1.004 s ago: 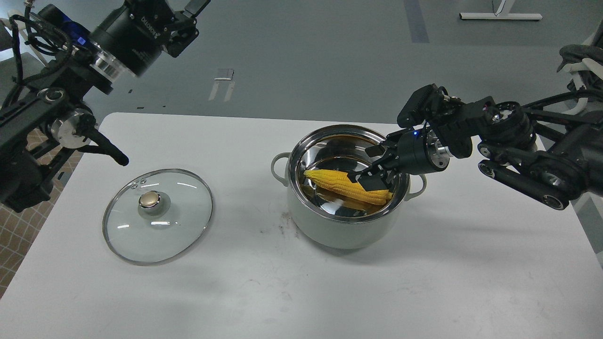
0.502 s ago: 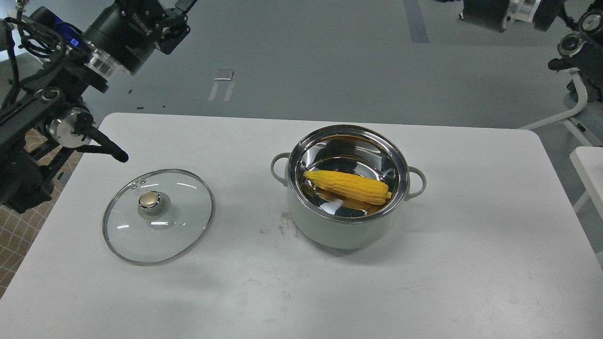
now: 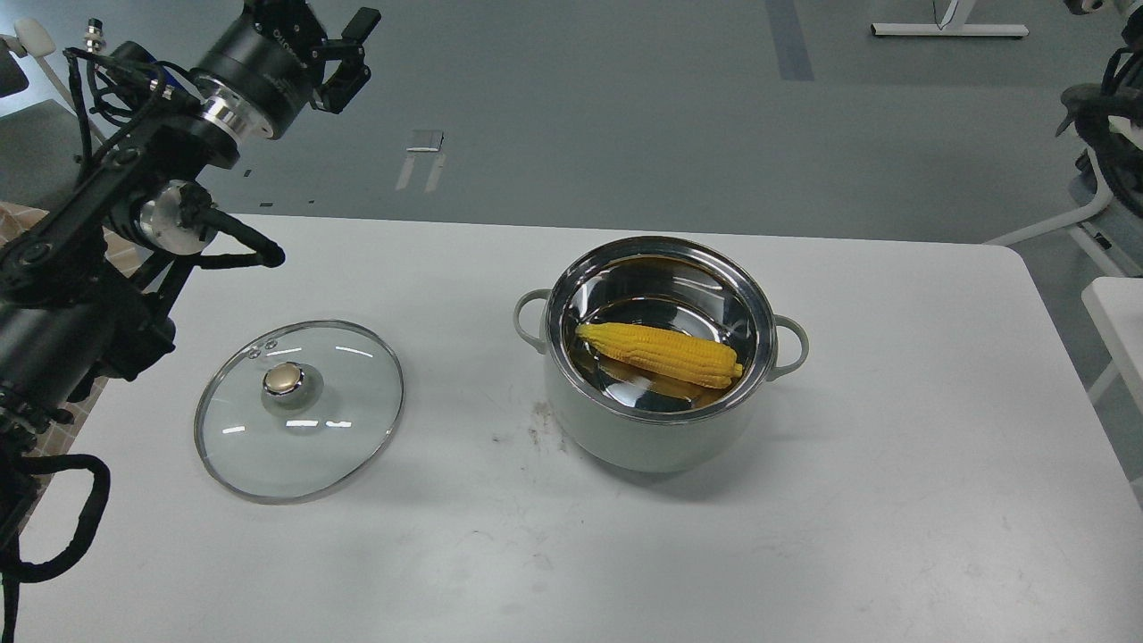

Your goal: Open pot and put corn in

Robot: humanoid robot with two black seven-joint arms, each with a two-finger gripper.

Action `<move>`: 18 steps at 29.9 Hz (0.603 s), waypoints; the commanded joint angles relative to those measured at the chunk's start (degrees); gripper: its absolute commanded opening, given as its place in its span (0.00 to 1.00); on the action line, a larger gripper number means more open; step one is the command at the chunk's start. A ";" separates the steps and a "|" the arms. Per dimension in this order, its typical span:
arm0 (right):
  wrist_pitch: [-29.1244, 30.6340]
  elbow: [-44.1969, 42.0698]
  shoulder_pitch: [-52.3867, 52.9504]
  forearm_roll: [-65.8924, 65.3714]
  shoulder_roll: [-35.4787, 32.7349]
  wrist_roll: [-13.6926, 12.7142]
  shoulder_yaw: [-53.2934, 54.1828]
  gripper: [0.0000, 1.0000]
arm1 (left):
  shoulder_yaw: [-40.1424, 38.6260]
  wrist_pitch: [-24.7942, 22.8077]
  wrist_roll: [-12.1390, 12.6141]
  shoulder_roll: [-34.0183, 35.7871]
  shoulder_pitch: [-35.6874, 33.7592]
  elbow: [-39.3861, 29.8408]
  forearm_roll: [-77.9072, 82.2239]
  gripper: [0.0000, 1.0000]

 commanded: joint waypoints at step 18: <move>4.37 2.44 -14.11 10.62 1.60 0.00 10.13 1.00 | -6.49 1.20 5.28 -9.85 -1.21 9.03 -3.26 0.98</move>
